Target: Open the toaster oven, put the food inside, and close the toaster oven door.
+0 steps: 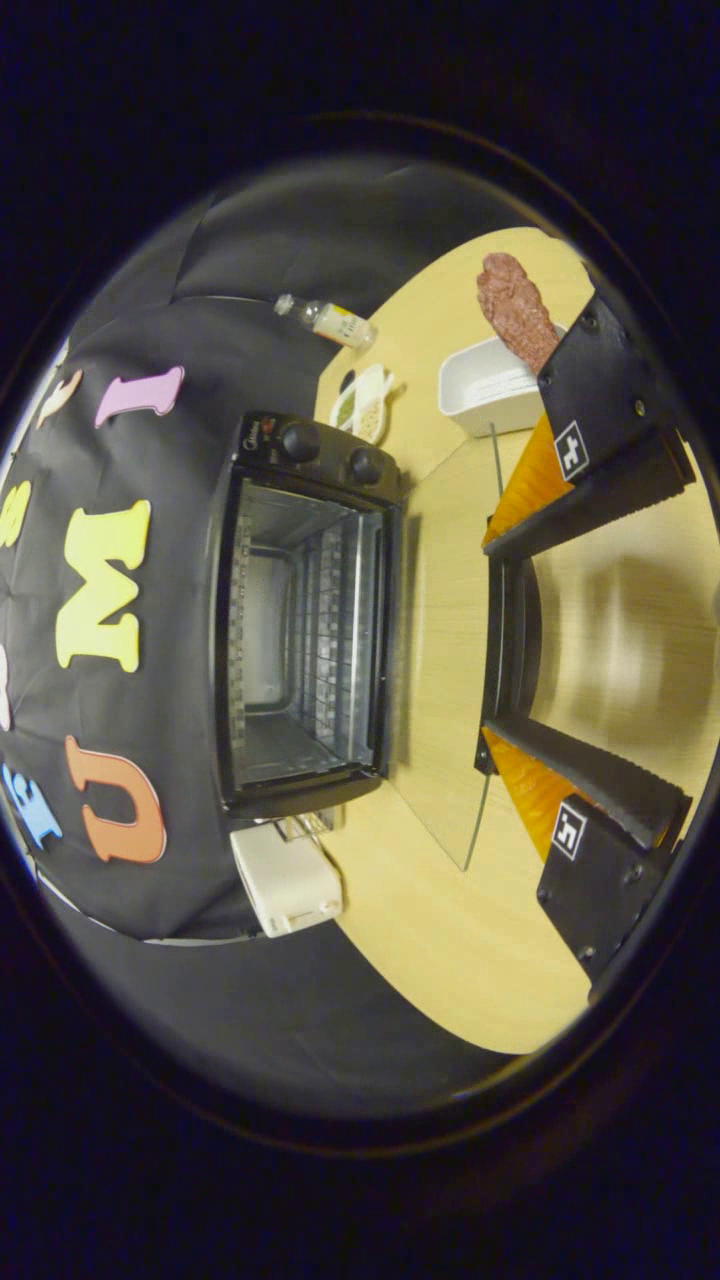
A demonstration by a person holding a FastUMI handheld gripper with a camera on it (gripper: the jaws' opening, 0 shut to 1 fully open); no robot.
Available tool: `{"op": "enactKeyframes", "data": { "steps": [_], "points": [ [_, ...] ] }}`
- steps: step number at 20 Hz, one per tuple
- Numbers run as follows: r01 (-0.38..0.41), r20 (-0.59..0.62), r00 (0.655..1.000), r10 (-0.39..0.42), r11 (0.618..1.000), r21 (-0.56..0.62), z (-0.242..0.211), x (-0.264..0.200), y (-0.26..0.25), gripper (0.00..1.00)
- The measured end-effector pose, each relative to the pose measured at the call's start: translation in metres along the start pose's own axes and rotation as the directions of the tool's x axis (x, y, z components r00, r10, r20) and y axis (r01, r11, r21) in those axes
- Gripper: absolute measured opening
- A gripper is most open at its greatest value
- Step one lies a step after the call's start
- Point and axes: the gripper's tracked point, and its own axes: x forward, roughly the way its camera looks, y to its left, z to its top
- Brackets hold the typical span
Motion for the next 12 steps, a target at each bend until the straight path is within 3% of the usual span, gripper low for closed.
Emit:
{"op": "enactKeyframes", "data": {
  "steps": [5, 8, 12],
  "points": [
    [-0.006, -0.061, 0.998, 0.005, 1.0, -0.003, -0.025, 0.01, -0.004, 1.0],
    [0.0, -0.075, 0.997, -0.005, 0.998, -0.069, -0.034, 0.012, -0.004, 1.0],
    [-0.074, -0.103, 0.992, 0.066, 0.994, -0.079, -0.039, 0.003, -0.004, 1.0]
  ]
}}
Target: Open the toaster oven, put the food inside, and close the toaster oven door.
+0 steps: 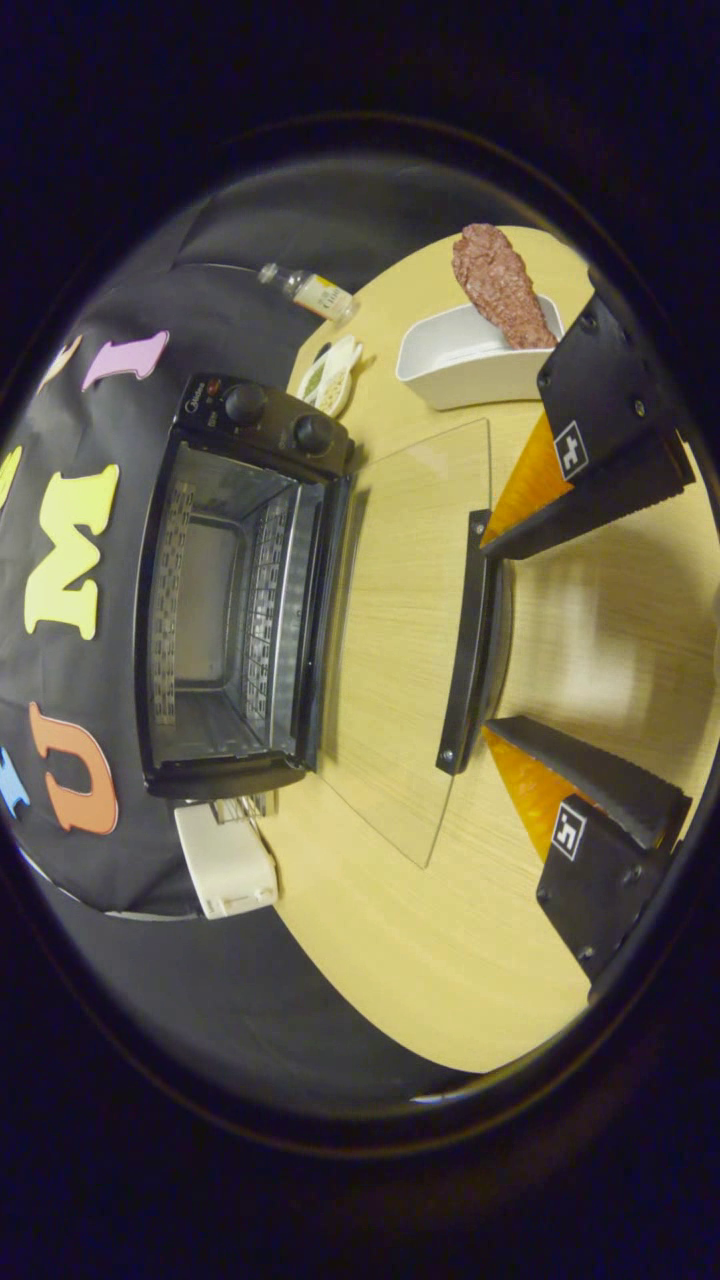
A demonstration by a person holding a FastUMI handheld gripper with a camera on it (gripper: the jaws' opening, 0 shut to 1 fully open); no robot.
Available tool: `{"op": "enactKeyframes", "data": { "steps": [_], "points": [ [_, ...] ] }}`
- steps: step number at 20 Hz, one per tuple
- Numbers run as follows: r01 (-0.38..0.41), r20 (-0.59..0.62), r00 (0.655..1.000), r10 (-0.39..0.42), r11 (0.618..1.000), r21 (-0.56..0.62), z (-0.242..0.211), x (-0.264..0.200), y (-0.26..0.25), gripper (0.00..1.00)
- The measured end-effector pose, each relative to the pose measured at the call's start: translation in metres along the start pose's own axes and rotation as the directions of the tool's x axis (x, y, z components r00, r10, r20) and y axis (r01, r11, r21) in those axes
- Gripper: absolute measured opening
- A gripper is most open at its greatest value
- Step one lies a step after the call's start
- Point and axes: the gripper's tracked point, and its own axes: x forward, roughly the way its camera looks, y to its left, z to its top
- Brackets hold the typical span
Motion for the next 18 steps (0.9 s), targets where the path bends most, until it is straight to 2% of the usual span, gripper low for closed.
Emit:
{"op": "enactKeyframes", "data": {
  "steps": [2, 7, 11, 13, 18],
  "points": [
    [-0.025, 0.022, 0.999, 0.025, 1.0, 0.006, 0.008, -0.013, -0.012, 1.0],
    [0.026, 0.098, 0.995, -0.027, 1.0, 0.01, 0.039, -0.062, -0.081, 1.0],
    [0.096, 0.152, 0.983, -0.101, 0.995, 0.034, 0.063, -0.104, -0.163, 1.0],
    [0.116, 0.149, 0.981, -0.123, 0.992, 0.052, 0.065, -0.117, -0.205, 1.0],
    [0.095, 0.087, 0.991, -0.105, 0.989, 0.116, 0.043, -0.118, -0.284, 0.99]
  ]
}}
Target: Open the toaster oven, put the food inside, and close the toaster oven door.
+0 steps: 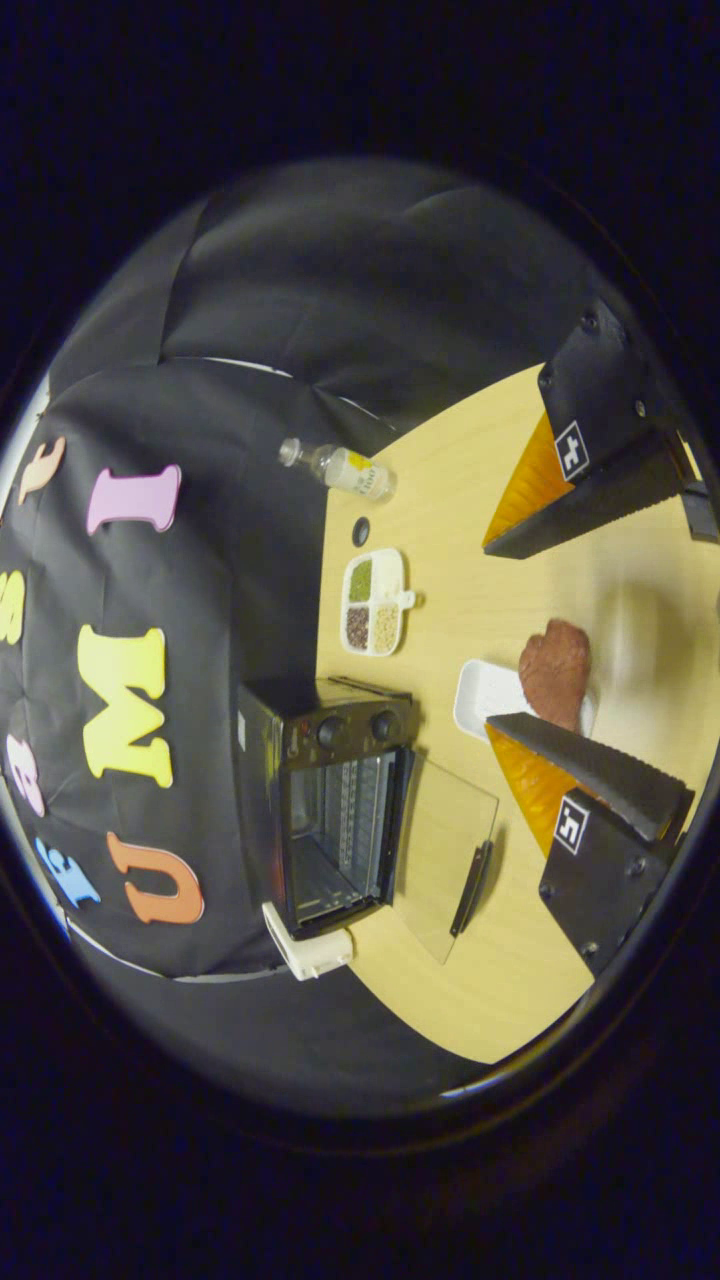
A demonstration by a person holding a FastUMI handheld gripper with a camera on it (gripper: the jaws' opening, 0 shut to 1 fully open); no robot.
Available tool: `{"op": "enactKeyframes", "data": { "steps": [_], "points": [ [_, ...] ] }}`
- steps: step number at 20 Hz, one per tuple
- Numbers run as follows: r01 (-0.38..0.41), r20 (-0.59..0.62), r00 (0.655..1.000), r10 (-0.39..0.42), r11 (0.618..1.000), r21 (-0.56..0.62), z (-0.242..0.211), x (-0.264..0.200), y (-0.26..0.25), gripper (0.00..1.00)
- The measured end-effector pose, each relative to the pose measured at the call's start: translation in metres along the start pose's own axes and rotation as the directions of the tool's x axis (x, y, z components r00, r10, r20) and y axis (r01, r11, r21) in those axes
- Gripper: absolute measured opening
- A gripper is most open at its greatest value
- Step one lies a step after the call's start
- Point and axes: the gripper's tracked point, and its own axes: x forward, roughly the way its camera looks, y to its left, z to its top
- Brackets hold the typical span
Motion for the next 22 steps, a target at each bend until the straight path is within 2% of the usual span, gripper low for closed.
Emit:
{"op": "enactKeyframes", "data": {
  "steps": [2, 5, 9, 11, 13, 16, 18, 22],
  "points": [
    [-0.069, -0.061, 0.996, 0.071, 0.997, 0.035, -0.016, 0.012, -0.01, 0.95],
    [-0.214, -0.145, 0.963, 0.227, 0.972, 0.097, -0.035, 0.033, -0.008, 0.91],
    [-0.422, -0.258, 0.851, 0.458, 0.887, 0.186, -0.055, 0.052, 0.017, 0.8],
    [-0.476, -0.288, 0.798, 0.529, 0.847, 0.237, -0.061, 0.057, 0.021, 0.72],
    [-0.506, -0.303, 0.744, 0.595, 0.799, 0.325, -0.063, 0.06, 0.032, 0.64],
    [-0.519, -0.333, 0.659, 0.675, 0.728, 0.448, -0.069, 0.056, 0.047, 0.38],
    [-0.511, -0.334, 0.642, 0.69, 0.71, 0.486, -0.067, 0.054, 0.05, 0.26],
    [-0.5, -0.351, 0.624, 0.698, 0.702, 0.507, -0.064, 0.052, 0.052, 0.17]
  ]
}}
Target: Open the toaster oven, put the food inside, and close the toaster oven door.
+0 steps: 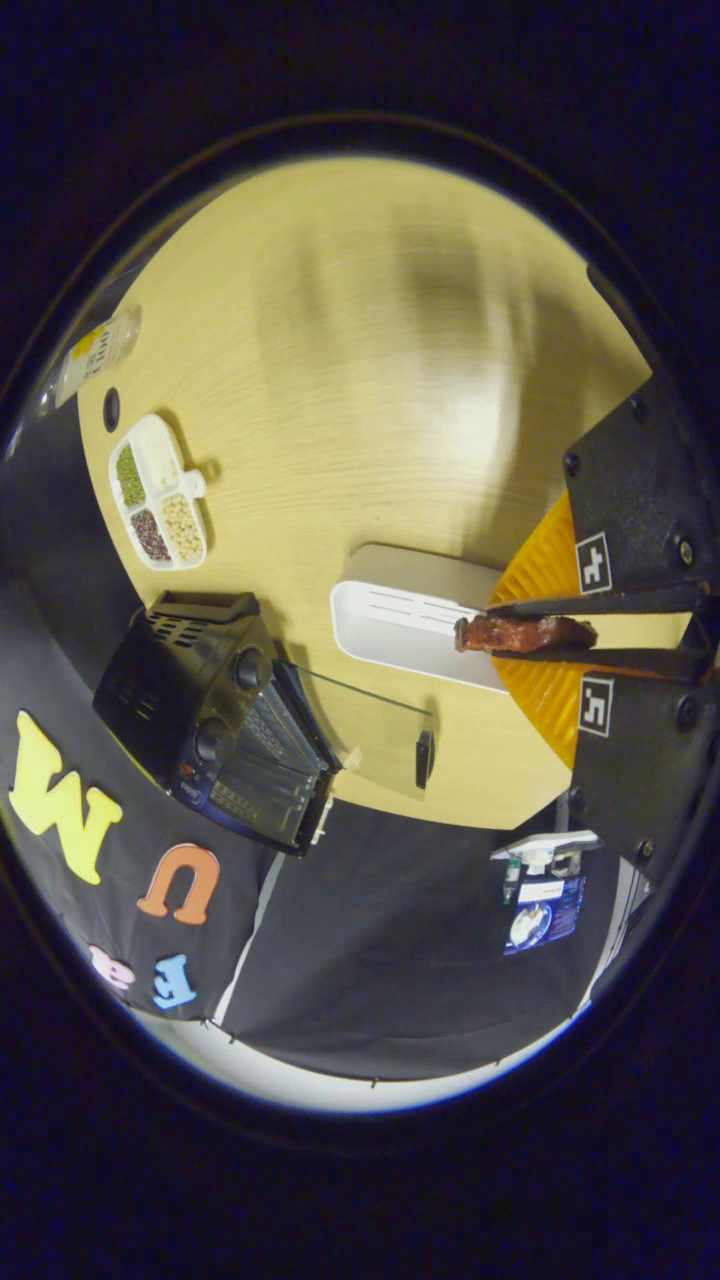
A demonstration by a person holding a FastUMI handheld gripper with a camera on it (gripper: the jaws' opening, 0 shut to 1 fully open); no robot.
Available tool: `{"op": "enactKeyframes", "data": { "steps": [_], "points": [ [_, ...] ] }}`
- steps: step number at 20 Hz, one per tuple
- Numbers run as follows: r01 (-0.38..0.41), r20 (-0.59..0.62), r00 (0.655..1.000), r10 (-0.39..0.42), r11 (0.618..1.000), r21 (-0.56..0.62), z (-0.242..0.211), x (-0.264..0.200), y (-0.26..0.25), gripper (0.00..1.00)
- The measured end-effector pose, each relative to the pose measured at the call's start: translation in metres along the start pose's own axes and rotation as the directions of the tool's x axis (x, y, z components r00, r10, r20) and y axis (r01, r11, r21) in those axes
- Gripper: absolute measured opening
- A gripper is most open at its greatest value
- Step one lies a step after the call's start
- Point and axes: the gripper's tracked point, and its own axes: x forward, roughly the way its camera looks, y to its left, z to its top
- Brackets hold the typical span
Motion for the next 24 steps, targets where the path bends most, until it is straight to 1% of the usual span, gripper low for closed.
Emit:
{"op": "enactKeyframes", "data": {
  "steps": [2, 7, 10, 13, 15, 16, 19, 24],
  "points": [
    [-0.016, 0.013, 1.0, 0.015, 1.0, 0.014, 0.002, -0.004, 0.009, 0.16],
    [-0.083, 0.071, 0.994, 0.081, 0.996, 0.034, 0.009, -0.016, 0.057, 0.15],
    [-0.114, 0.146, 0.984, 0.103, 0.991, 0.075, 0.017, -0.011, 0.095, 0.15],
    [-0.123, 0.247, 0.965, 0.087, 0.984, 0.133, 0.031, 0.004, 0.13, 0.15],
    [-0.122, 0.329, 0.942, 0.066, 0.981, 0.153, 0.042, 0.017, 0.153, 0.15],
    [-0.137, 0.375, 0.925, 0.064, 0.976, 0.172, 0.05, 0.025, 0.166, 0.15],
    [-0.209, 0.514, 0.856, 0.052, 0.945, 0.252, 0.081, 0.055, 0.194, 0.15],
    [-0.296, 0.655, 0.756, -0.003, 0.89, 0.346, 0.123, 0.109, 0.215, 0.15]
  ]
}}
